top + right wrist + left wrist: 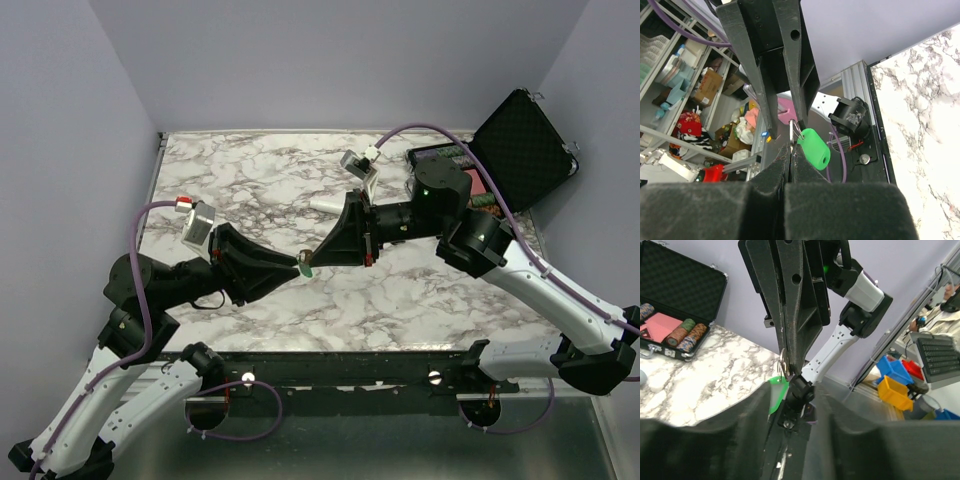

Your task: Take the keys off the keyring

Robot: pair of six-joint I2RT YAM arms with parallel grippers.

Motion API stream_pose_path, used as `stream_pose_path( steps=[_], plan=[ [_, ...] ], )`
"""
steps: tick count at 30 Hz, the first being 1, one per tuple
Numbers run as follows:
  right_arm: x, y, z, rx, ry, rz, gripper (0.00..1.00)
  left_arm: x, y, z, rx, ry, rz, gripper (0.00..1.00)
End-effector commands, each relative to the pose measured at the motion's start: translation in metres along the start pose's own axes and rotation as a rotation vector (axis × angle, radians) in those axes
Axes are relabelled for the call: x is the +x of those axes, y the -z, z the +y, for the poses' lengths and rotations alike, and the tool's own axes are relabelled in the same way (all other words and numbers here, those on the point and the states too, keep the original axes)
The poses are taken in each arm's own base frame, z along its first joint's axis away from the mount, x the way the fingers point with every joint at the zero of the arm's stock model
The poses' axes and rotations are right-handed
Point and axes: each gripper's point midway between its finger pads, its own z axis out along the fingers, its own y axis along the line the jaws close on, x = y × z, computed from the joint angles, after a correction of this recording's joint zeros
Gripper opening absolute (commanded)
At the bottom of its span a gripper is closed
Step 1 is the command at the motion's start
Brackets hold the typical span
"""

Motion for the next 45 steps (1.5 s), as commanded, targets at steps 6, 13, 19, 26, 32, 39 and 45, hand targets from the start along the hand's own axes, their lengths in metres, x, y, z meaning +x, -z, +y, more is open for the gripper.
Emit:
stream_pose_path(
  steps=[6, 13, 19, 26, 32, 39, 45],
  plan=[
    [-0.003, 0.008, 0.019, -0.047, 0.030, 0.003, 0.01, -0.004, 0.002, 0.001, -0.012, -0.016, -0.030, 0.58],
    [0.006, 0.012, 0.028, -0.107, 0.059, 0.045, 0.01, -0.005, 0.005, -0.009, 0.029, -0.049, -0.009, 0.46],
    [0.013, 0.014, 0.035, -0.161, 0.075, 0.083, 0.01, 0.000, 0.004, -0.021, 0.107, -0.067, 0.047, 0.42],
    [0.015, 0.013, 0.034, -0.165, 0.071, 0.093, 0.01, 0.002, 0.001, -0.028, 0.160, -0.062, 0.073, 0.38],
    [0.015, 0.011, 0.031, -0.160, 0.070, 0.094, 0.01, 0.005, 0.000, -0.032, 0.206, -0.055, 0.097, 0.37],
    [0.015, 0.010, 0.031, -0.163, 0.066, 0.098, 0.01, 0.008, -0.001, -0.034, 0.229, -0.050, 0.115, 0.34],
    [0.017, 0.009, 0.028, -0.159, 0.058, 0.102, 0.01, 0.003, -0.002, -0.037, 0.243, -0.063, 0.099, 0.34]
  ],
)
